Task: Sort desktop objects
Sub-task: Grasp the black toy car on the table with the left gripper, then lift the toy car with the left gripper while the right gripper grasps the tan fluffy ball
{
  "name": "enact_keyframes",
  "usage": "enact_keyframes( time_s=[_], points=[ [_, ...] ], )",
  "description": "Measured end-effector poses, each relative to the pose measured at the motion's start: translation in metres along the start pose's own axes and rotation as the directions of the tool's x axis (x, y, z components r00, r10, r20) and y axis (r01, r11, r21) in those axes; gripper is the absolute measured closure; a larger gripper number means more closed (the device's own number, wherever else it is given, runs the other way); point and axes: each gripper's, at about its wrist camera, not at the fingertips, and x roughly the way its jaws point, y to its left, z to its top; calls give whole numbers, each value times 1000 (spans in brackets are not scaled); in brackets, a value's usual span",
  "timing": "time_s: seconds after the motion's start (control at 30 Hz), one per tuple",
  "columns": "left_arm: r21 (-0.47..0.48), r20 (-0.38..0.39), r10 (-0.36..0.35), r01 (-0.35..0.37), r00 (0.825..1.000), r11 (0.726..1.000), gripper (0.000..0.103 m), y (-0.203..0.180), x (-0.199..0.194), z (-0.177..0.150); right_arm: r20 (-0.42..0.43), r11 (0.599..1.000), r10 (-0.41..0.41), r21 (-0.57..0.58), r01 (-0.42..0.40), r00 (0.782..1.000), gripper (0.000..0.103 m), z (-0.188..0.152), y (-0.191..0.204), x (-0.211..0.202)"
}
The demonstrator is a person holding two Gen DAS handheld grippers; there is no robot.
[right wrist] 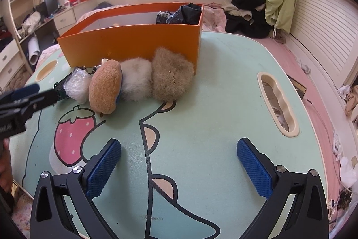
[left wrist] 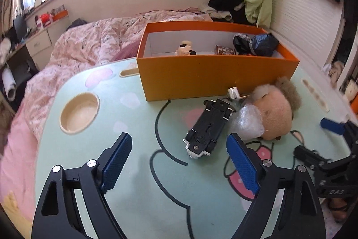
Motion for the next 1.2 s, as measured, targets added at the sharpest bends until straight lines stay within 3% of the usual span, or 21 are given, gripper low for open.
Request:
enact_keyframes(
  time_s=[0.07, 0.2, 0.27, 0.3, 0.4, 0.53, 0.67, 0.73, 0.87, 1.03, 1.1, 1.2],
  points=[
    [88, 4, 30, -31, 1000, 996, 16, -7, 5, 9, 1, 1000, -1, 1, 1, 1000, 0, 0, 0, 0],
    [150, -58, -120, 127, 991, 980, 18, -17, 16, 19, 3, 1000, -3, 3, 3, 1000, 0, 0, 0, 0],
    [160, -93, -147, 161, 985, 974, 35, -20, 27, 23, 3, 1000, -2, 3, 2, 1000, 0, 0, 0, 0],
    [152, -110, -140, 156, 984, 976, 50, -20, 34, 25, 3, 1000, -2, 4, 2, 1000, 0, 0, -1, 0],
    [106, -101, -166, 176, 981, 979, 73, -15, 36, 30, 4, 1000, -3, 5, 3, 1000, 0, 0, -1, -1],
    [78, -72, -192, 198, 979, 977, 73, -11, 20, 24, 8, 1000, 4, 8, -4, 1000, 0, 0, -1, -1],
    [26, -35, -193, 194, 981, 981, 73, -1, 1, 2, 63, 988, 110, 102, -116, 992, 1, 2, -22, -10],
    [2, -16, -180, 180, 984, 984, 73, 4, -8, -11, 86, 980, 115, 156, -127, 990, 3, 7, -34, -14],
    [-23, 7, -167, 168, 986, 986, 73, 11, -19, -24, 67, 973, 107, 198, -119, 992, 16, 31, -46, -10],
    [-25, 39, -164, 165, 986, 986, 73, 12, -26, -22, 50, 943, 148, 295, -156, 988, 21, 58, -57, 5],
    [-25, 42, -172, 173, 984, 985, 73, 11, -25, -21, 21, 941, 150, 305, -149, 988, 28, 66, -57, 14],
    [-15, 41, -180, 181, 983, 983, 73, 9, -25, -23, -27, 940, 175, 302, -159, 984, 47, 70, -51, 28]
  ],
)
